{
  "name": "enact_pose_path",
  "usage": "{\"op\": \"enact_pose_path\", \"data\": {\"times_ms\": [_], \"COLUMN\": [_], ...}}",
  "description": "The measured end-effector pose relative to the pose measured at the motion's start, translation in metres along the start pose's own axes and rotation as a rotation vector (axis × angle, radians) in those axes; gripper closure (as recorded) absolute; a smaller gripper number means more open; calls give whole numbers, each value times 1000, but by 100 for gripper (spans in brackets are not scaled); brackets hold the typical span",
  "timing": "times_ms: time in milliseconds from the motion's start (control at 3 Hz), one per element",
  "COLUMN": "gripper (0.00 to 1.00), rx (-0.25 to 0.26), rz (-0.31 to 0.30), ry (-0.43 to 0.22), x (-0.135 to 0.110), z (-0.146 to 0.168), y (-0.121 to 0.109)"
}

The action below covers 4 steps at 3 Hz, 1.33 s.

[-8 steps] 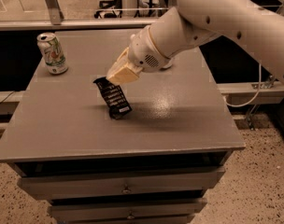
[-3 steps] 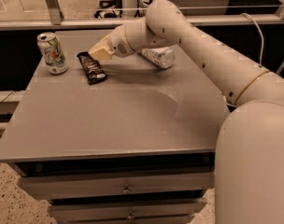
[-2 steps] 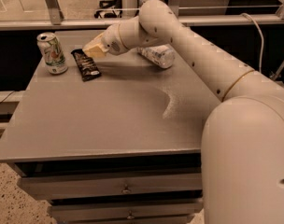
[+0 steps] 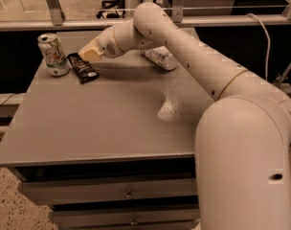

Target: Move rxbar chocolate near 7up can

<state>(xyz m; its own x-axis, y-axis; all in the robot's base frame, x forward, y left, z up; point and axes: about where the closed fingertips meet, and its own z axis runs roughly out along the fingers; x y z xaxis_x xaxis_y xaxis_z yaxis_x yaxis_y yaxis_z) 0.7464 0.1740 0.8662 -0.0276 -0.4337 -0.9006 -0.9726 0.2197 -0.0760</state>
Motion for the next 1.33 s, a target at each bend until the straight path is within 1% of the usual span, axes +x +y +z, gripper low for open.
{"op": "enact_pose_path", "data": {"times_ms": [333,667,1000,1333], "gripper": [53,22,1,0], "rx": [11,19,31,98], "rz": [6,13,19,-5], "ry": [11,16,21,21], "x": [1,4,6,3], "z": [-3,-7,-17,-73], "y": [-1,0,1,12]}}
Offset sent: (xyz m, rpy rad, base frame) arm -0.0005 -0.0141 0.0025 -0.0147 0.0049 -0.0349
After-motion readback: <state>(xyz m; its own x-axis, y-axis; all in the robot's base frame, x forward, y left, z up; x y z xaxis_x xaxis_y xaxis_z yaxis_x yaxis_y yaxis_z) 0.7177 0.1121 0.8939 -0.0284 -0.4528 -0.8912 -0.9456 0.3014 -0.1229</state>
